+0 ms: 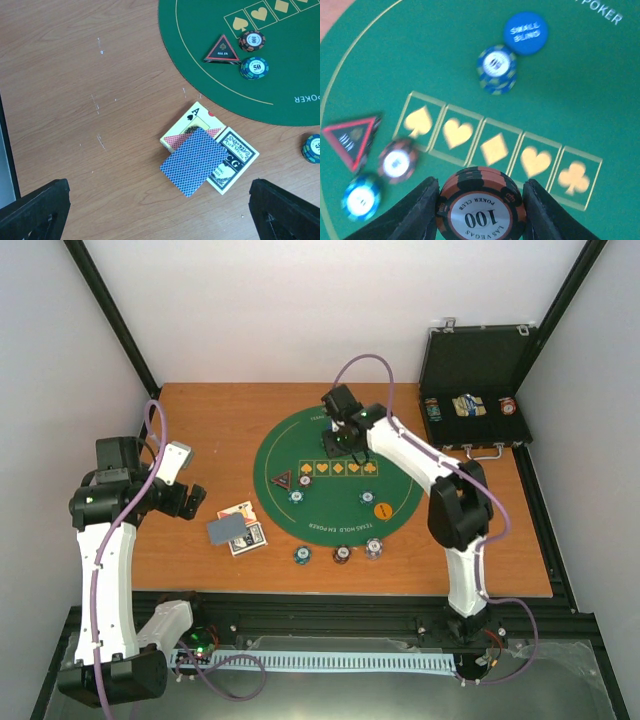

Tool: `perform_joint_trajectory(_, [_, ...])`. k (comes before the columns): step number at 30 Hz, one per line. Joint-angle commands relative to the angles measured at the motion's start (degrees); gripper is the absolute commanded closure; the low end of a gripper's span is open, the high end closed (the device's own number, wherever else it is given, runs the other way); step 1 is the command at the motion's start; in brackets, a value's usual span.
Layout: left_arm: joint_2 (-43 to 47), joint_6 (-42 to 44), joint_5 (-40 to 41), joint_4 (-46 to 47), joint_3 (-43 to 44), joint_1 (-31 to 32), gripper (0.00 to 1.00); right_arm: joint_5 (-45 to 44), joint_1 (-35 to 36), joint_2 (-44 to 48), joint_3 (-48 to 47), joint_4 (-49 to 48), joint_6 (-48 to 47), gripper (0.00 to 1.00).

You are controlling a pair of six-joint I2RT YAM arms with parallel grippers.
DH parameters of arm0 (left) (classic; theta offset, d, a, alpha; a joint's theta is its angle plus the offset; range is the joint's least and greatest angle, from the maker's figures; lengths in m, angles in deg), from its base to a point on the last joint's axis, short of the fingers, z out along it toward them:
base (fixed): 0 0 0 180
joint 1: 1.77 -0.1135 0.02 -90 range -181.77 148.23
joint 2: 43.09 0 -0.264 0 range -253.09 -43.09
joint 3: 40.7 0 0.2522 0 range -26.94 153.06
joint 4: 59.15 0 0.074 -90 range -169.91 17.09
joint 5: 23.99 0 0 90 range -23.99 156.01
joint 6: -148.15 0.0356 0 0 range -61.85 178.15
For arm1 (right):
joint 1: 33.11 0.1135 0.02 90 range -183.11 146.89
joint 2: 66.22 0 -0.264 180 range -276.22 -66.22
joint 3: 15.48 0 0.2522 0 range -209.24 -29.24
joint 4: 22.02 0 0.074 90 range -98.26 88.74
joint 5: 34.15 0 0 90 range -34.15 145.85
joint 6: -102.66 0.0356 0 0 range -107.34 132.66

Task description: Distribute texas hold em gaming equipment

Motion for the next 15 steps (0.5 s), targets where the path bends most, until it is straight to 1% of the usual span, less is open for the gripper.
perform_joint_trajectory(1, [-0.25,-0.14,-1.23,-0.38,2.01,-0.48,0.0,-0.35,-4.15,-9.58,-9.35,2.99,-2.31,0.64])
perform_joint_trajectory(4, [-0.58,0.15,-0.9,-0.34,1.96,-0.43,0.0,-0.52,-6.48,-15.69,-16.01,4.21,-2.47,0.64])
perform_joint_trajectory(10, [-0.97,0.32,-1.19,-0.08,2.01,-0.39,0.0,1.48,-9.86,-24.59,-25.85,5.22,-2.47,0.64])
perform_joint_trajectory(15, [-1.59,0.6,-1.36,0.05,2.37,-0.5,0.0,2.36,-10.45,-29.87,-29.82,5.74,-2.14,0.64])
